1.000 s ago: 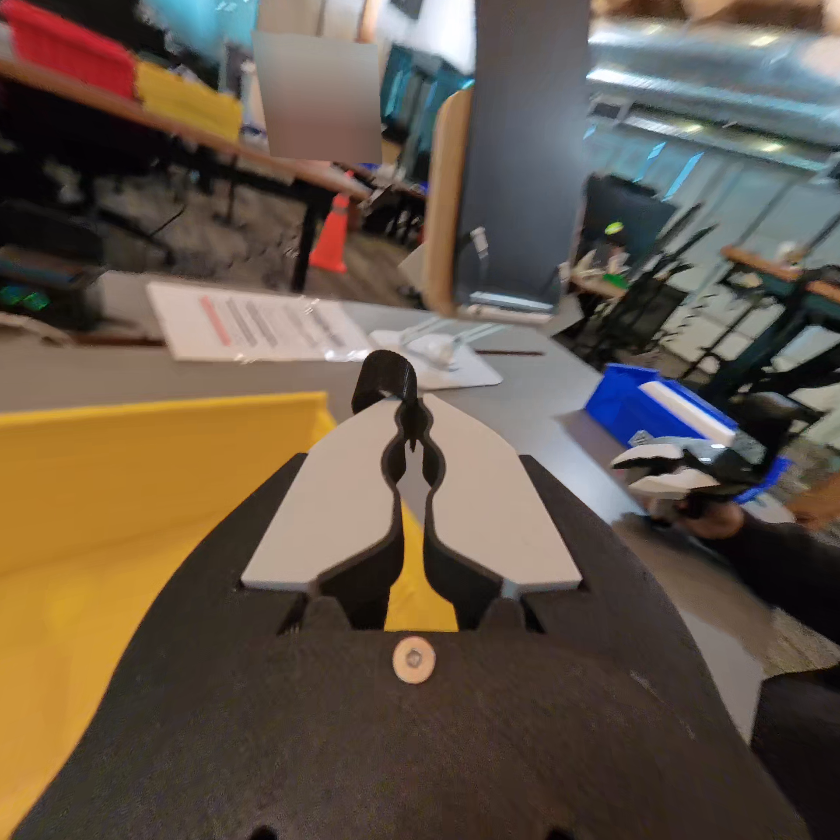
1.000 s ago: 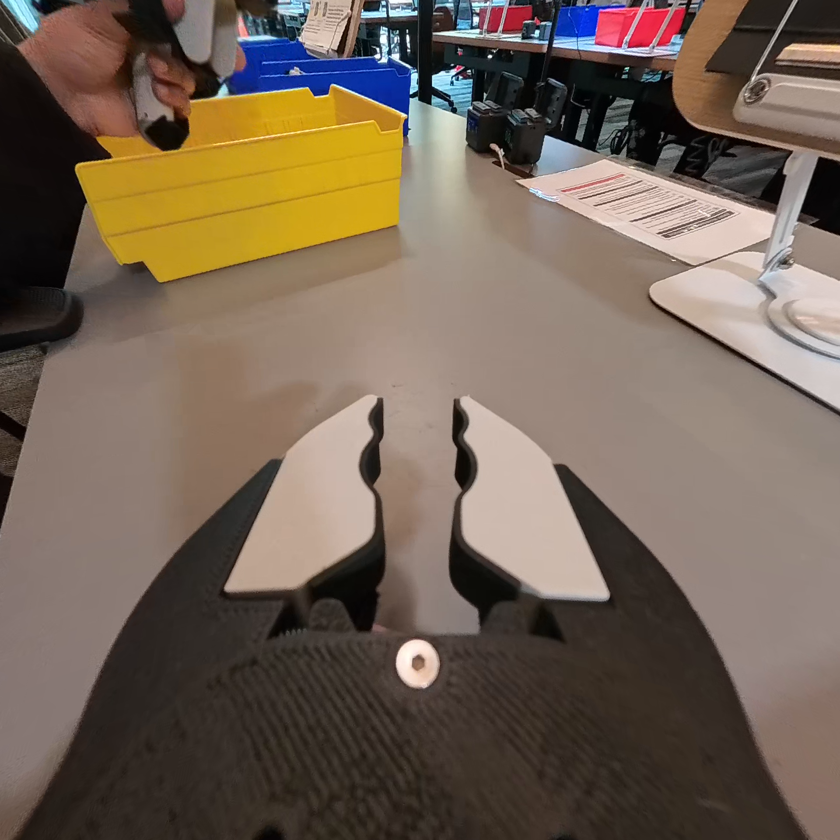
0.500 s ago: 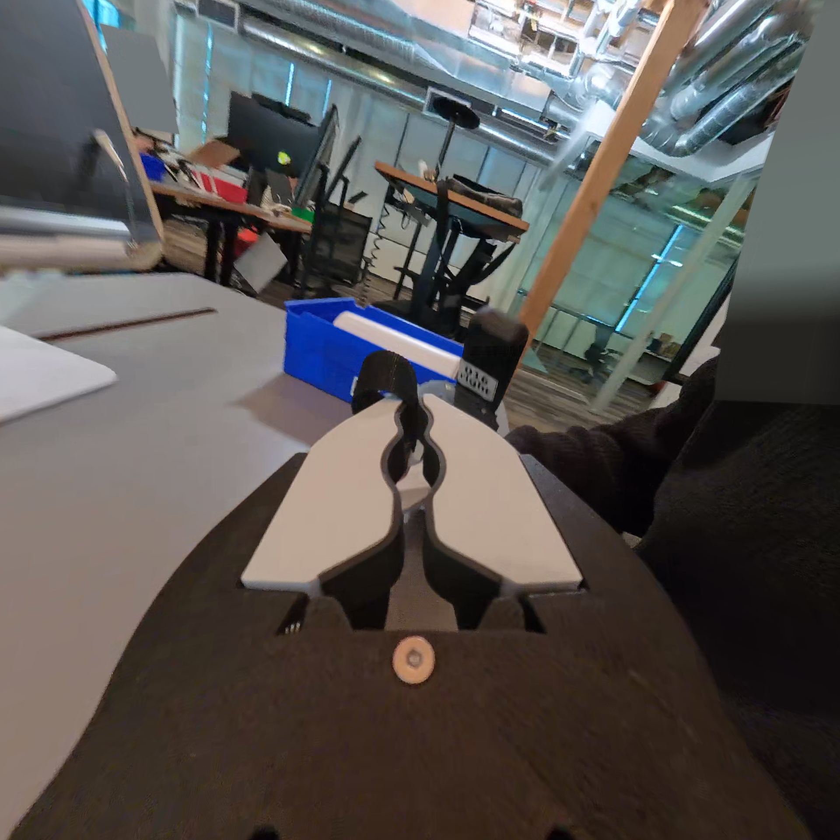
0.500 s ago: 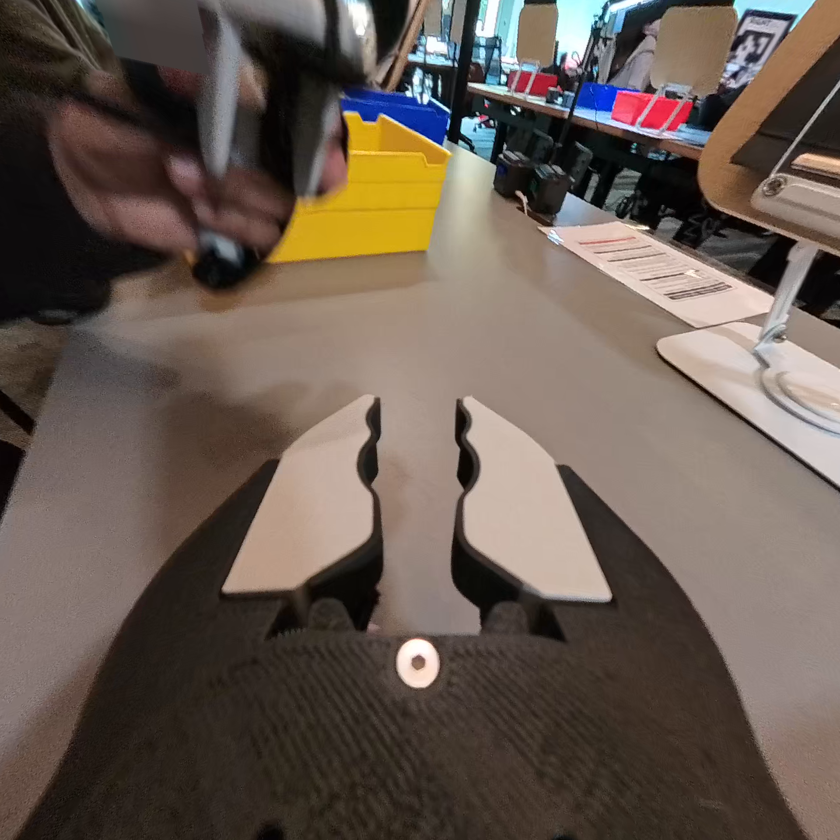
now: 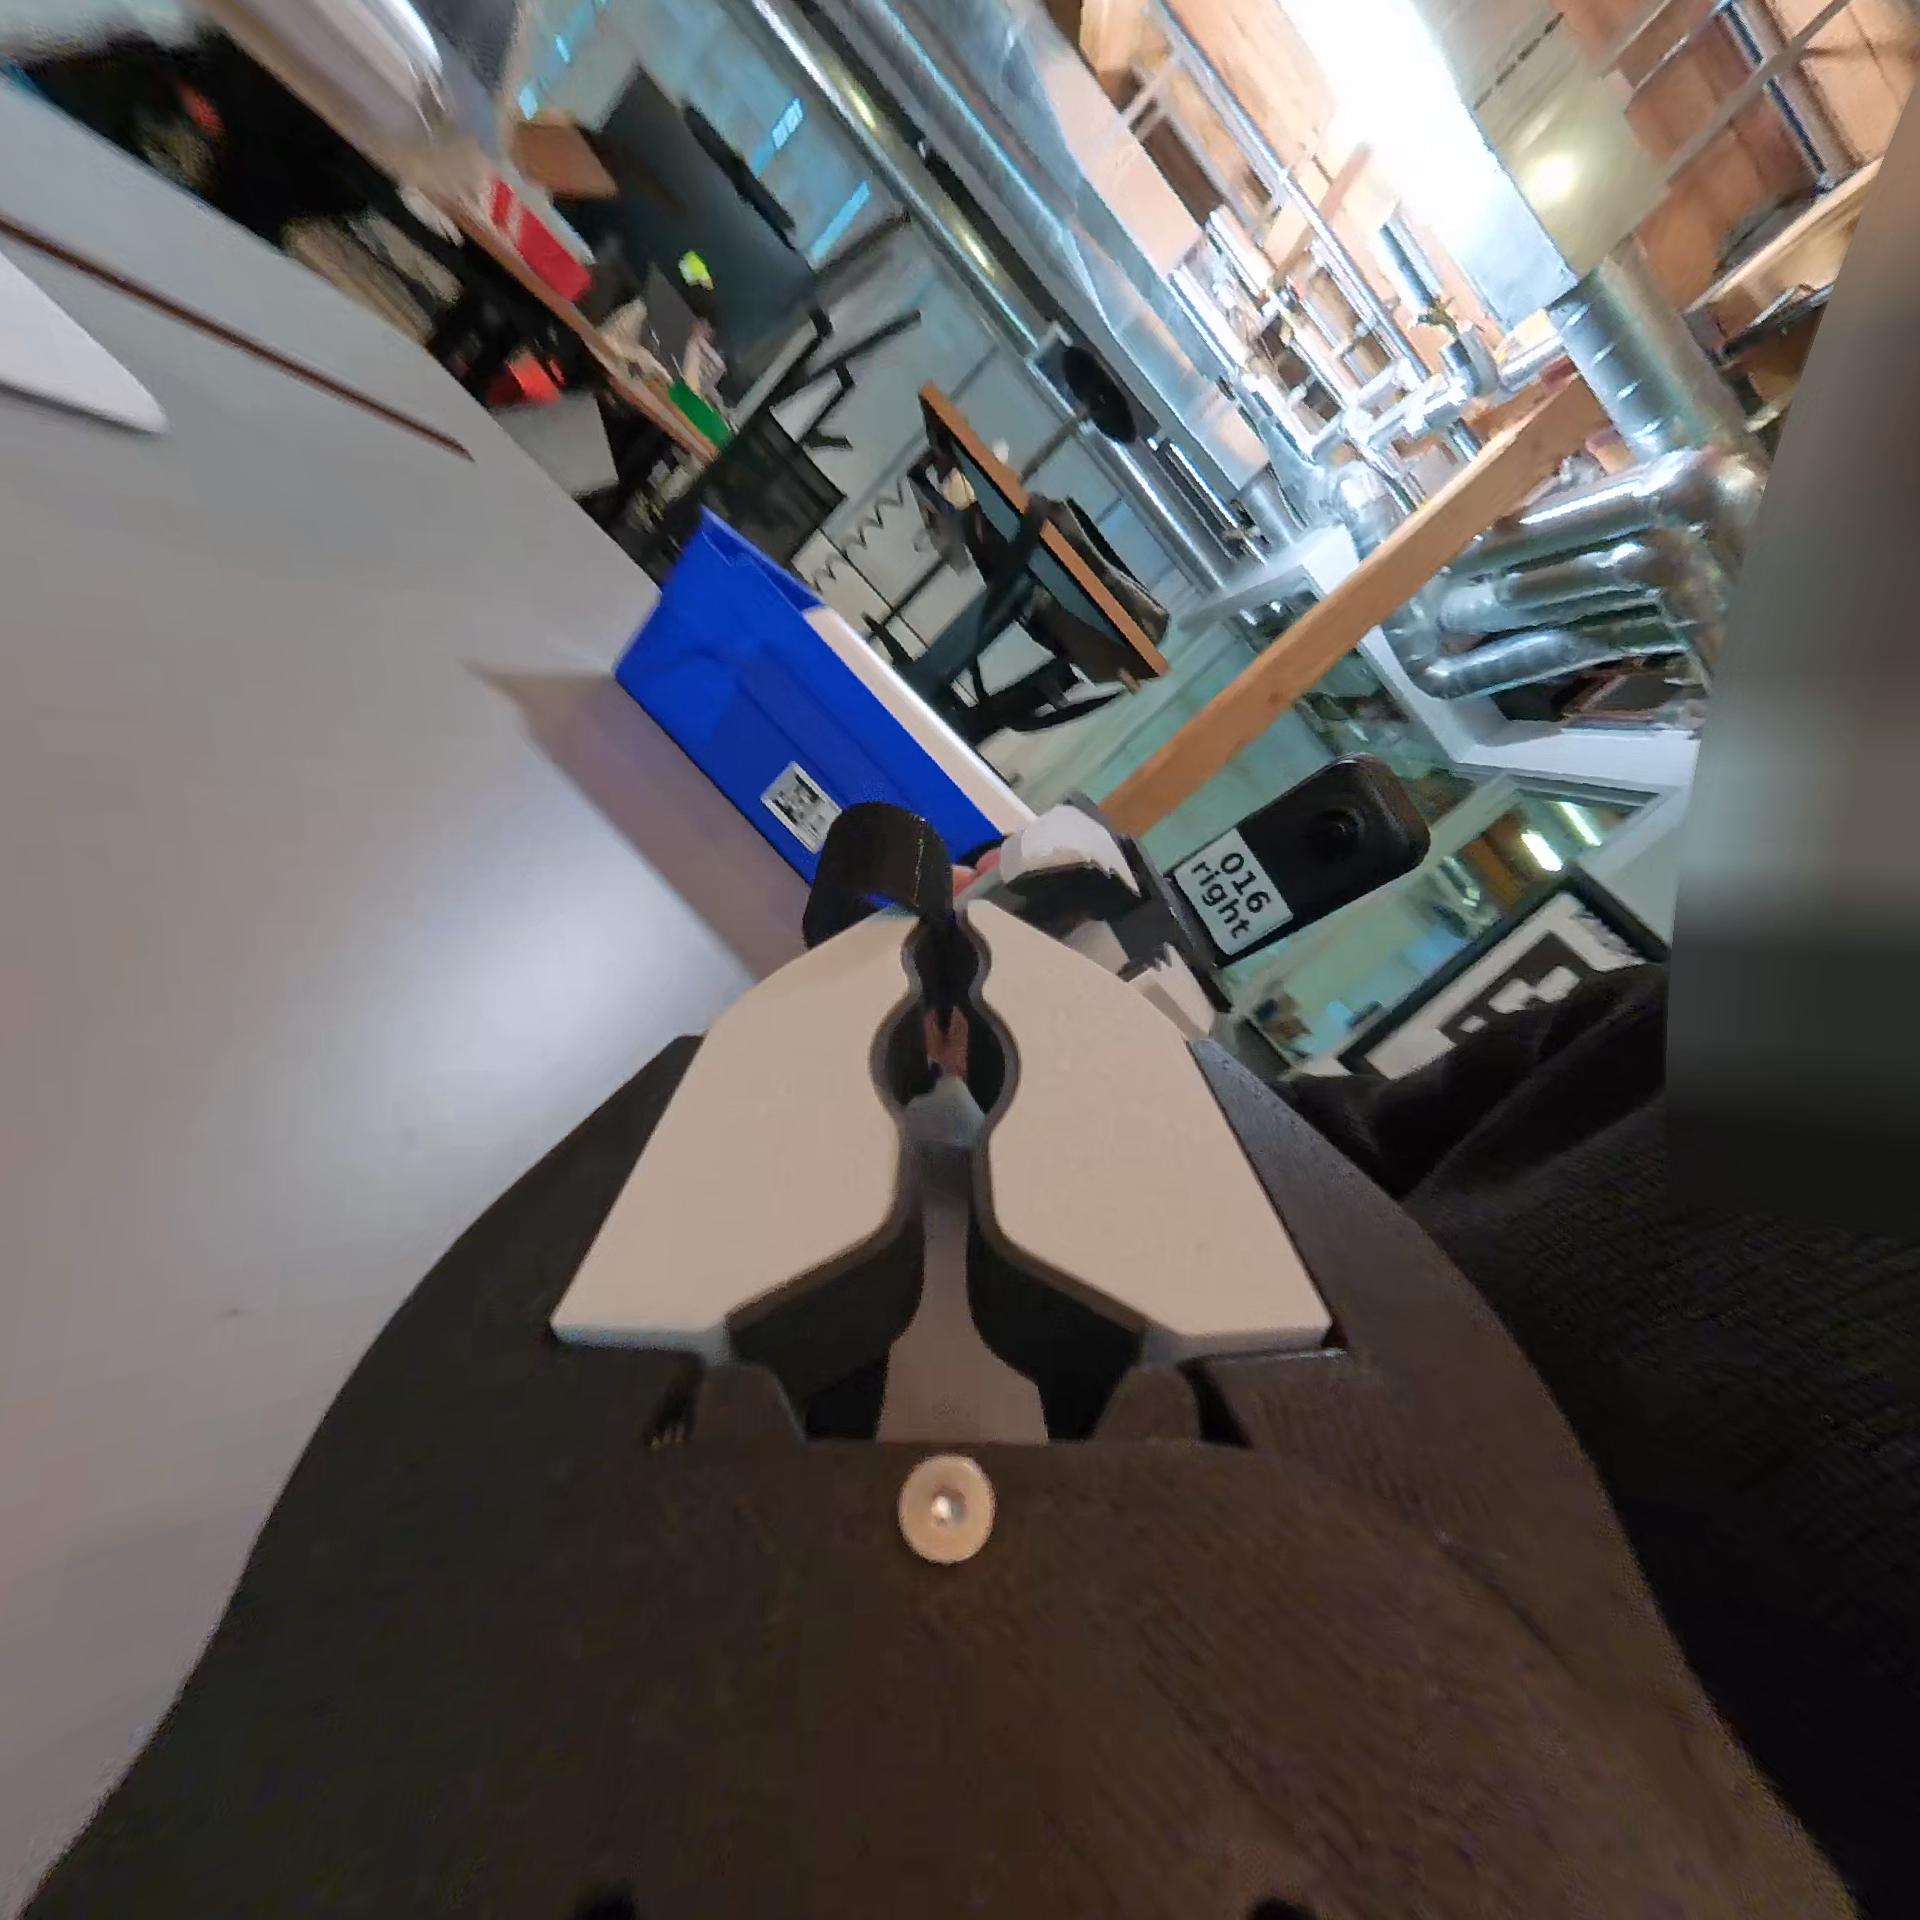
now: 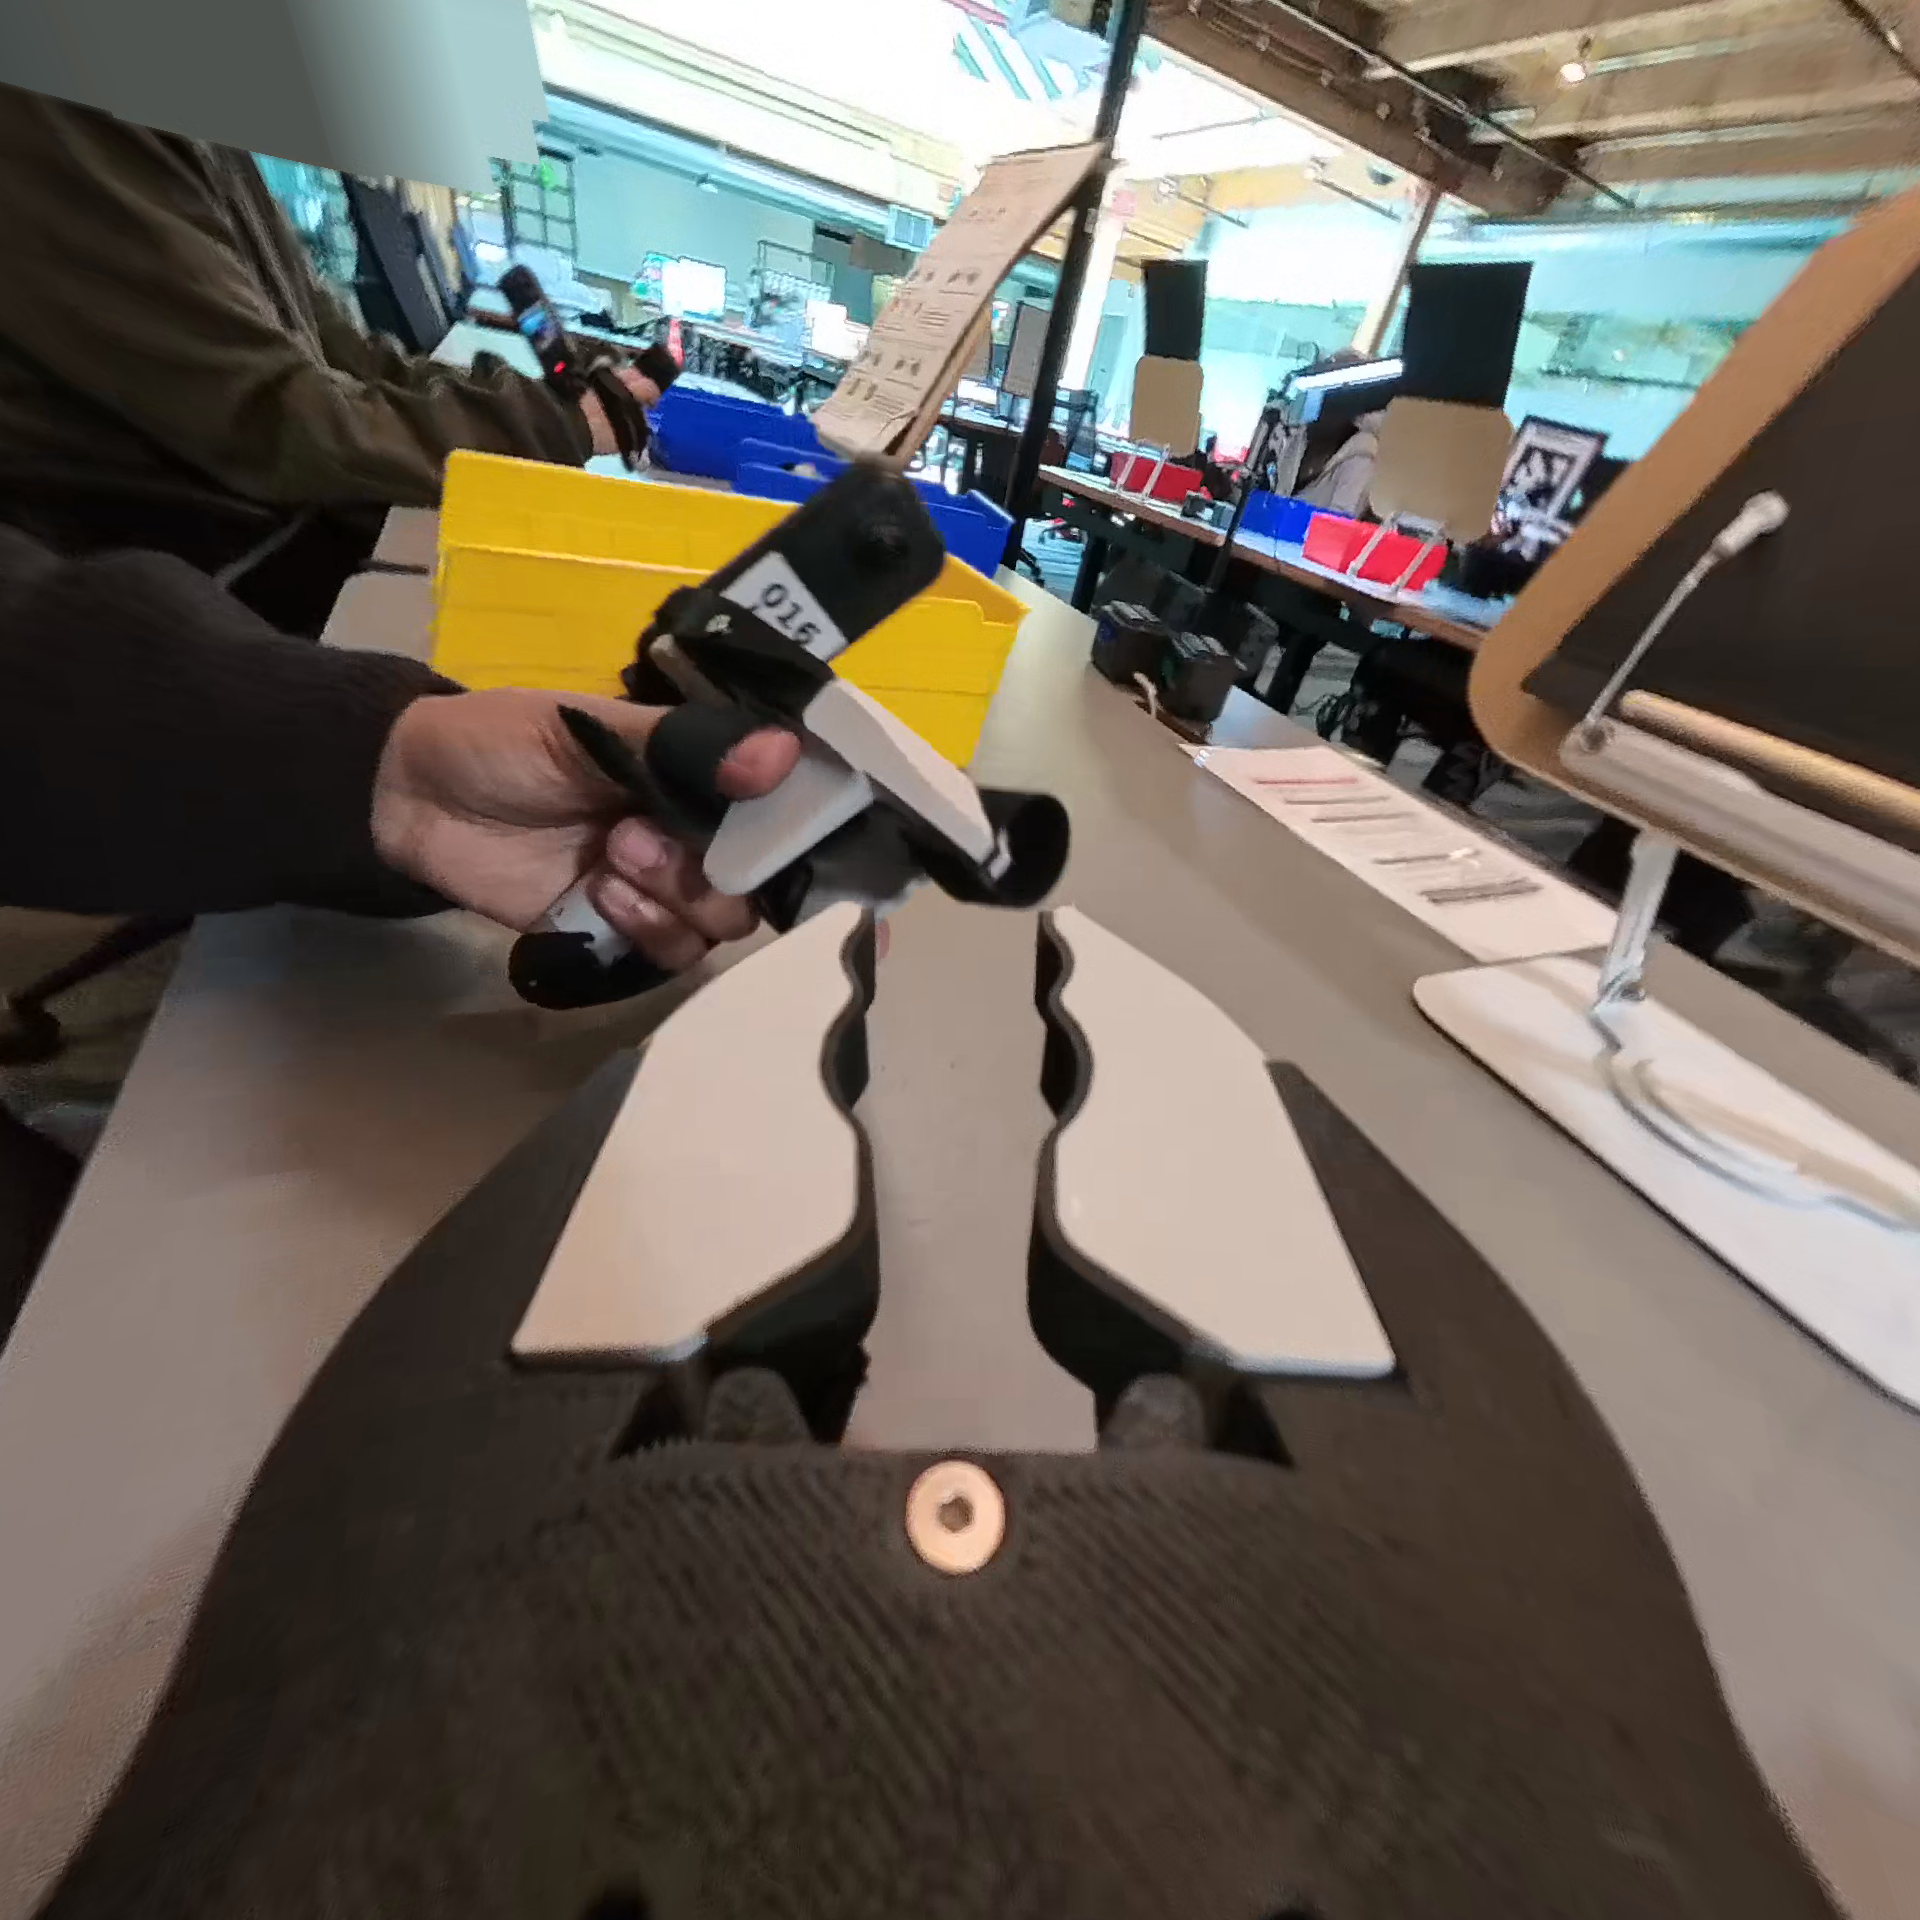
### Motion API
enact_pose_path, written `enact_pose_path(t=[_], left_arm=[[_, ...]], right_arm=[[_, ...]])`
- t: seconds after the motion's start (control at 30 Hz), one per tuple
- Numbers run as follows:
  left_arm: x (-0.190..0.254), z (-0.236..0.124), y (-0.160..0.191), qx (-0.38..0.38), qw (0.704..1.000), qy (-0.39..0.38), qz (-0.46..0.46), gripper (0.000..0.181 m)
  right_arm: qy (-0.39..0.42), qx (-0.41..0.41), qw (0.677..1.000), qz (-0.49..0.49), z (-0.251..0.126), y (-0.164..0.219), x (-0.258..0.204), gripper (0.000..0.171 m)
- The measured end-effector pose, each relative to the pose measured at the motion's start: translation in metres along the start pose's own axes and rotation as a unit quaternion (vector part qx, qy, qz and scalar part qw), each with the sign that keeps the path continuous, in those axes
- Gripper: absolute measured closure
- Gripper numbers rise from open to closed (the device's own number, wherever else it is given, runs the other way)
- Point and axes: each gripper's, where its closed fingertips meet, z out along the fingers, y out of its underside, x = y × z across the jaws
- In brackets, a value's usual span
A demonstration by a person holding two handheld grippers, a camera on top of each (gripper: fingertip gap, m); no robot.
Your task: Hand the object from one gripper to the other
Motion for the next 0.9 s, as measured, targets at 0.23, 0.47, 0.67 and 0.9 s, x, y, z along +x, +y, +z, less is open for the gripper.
enact_pose_path(t=[0.23,0.47,0.67,0.9], left_arm=[[0.01,0.016,0.028,-0.049,0.985,0.074,-0.146,0.18],[0.007,0.016,0.039,-0.077,0.977,0.086,-0.181,0.179],[0.0,0.015,0.033,-0.041,0.967,0.103,-0.229,0.149],[-0.018,0.011,0.018,-0.004,0.992,0.022,-0.126,0.104]], right_arm=[[-0.015,-0.029,0.993,-0.115,0.001,0.011,-0.013,0.151],[-0.037,-0.036,0.991,-0.123,0.003,0.017,-0.02,0.165],[-0.037,-0.052,0.994,-0.092,0.004,0.021,-0.016,0.17],[-0.048,0.01,0.995,0.09,-0.006,0.004,0.004,0.17]])
